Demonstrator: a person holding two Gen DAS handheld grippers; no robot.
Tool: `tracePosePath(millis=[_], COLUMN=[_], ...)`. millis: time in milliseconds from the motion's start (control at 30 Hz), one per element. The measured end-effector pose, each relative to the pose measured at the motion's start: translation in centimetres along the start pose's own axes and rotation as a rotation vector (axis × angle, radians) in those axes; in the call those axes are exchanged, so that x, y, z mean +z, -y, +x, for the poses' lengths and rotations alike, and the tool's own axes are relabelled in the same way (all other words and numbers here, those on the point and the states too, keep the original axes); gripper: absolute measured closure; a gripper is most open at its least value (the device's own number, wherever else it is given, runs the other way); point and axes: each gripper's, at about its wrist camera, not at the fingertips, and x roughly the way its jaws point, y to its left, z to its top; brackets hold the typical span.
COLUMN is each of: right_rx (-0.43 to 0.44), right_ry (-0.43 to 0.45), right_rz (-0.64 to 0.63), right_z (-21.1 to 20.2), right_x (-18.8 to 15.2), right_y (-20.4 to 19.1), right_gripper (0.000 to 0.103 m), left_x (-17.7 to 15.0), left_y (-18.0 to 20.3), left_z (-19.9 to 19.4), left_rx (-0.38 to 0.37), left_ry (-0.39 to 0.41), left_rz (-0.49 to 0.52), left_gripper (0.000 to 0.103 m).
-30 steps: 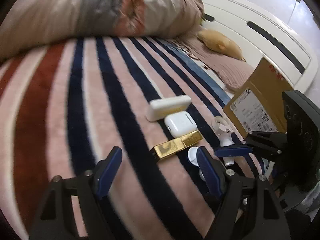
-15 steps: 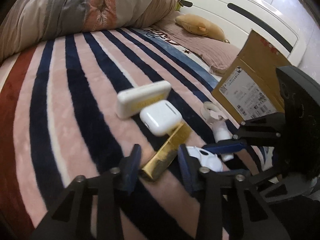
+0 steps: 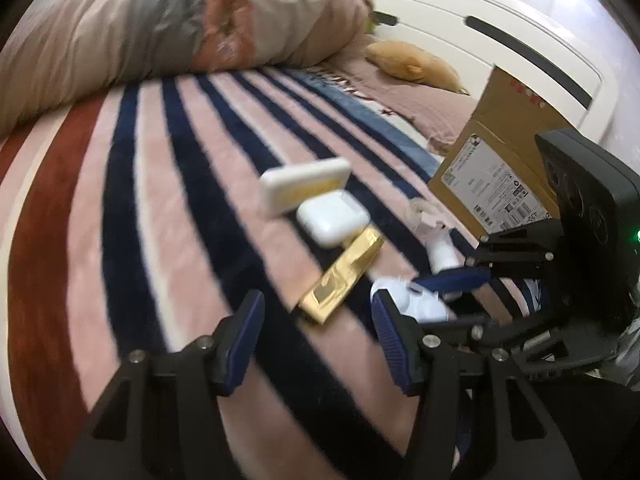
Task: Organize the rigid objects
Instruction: 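Grasp the white egg-shaped holder with the right gripper while the left grasps the gold bar, then carry the holder and gold bar into the box and open both grippers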
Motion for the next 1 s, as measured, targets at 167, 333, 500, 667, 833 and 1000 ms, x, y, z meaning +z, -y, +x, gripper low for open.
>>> tracePosePath(millis=[167,333,500,667,833,1000], right_rx=[0.005,0.012,0.007,0.013,0.014,-0.009], right_ry=[-0.004,-0.003,0.000,0.000,-0.003,0.016], right_rz=[-0.007,-0.005,-0.018,-0.028,-0.038,-0.062], right_z=[0.2,0.3,0.2,0.2,0.1,-0.2], right_x=[0.2,0.3,0.2,0.1,0.0,0.0], right_y=[0.2,0.3,-0.1,-0.6,-0.7,-1.2], right_gripper=[0.074,0.074,0.074,0.074,0.074,0.074], left_x=[0.8,-0.8,-3.4,-3.9,-3.2,-2.9], left_y=[0.4,1.0,0.6,1.5,1.7,1.5], left_z=[2.3,0.7,-2.2,-2.1,0.1,-0.4], left_rx=[-0.024,-0.030,-0.003,0.053,0.094,0.111], left_ry=[-0.040,-0.021,-0.029,-0.030,-0.020,-0.016], left_rz=[0.036,0.037,-0.011,0.016,0.022,-0.008], left_gripper=[0.072,0.083,0.084,0.083,0.084,0.088])
